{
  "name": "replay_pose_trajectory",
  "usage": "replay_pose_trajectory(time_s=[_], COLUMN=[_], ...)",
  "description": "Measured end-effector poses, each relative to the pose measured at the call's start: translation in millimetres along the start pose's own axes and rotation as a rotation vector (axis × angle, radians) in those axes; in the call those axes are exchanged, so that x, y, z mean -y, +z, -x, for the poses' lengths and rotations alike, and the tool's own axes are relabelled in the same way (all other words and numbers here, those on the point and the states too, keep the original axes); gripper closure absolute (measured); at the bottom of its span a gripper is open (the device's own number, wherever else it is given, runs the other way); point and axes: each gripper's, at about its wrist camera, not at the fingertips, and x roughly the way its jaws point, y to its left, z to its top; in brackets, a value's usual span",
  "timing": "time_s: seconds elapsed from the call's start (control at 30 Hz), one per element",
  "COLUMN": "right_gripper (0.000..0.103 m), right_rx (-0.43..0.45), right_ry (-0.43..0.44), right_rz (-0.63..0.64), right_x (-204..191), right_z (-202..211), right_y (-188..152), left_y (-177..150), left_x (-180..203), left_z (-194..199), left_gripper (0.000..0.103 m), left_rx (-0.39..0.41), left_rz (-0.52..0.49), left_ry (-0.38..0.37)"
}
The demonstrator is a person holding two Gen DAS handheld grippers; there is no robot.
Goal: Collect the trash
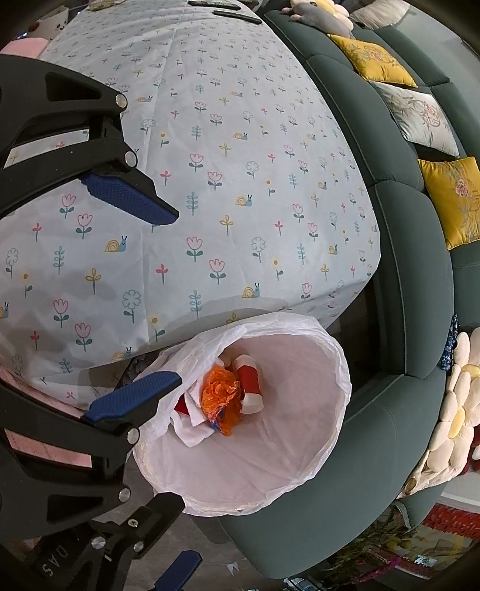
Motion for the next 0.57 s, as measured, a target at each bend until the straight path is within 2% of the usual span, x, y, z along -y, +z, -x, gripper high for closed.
replay_pose_trajectory(time_s=[0.57], right_gripper=[0.018], right_rx=[-0.004], right_ry=[-0.002], right_rz=[-0.002], right_x=[1.4], right_z=[-0.9], right_y=[-4.2], left_y=[-3.1], left_x=[0.4], left_z=[-3.5], left_gripper=[0.025], left_rx=[-0.03], left_rz=[-0.018], left_ry=[-0.019])
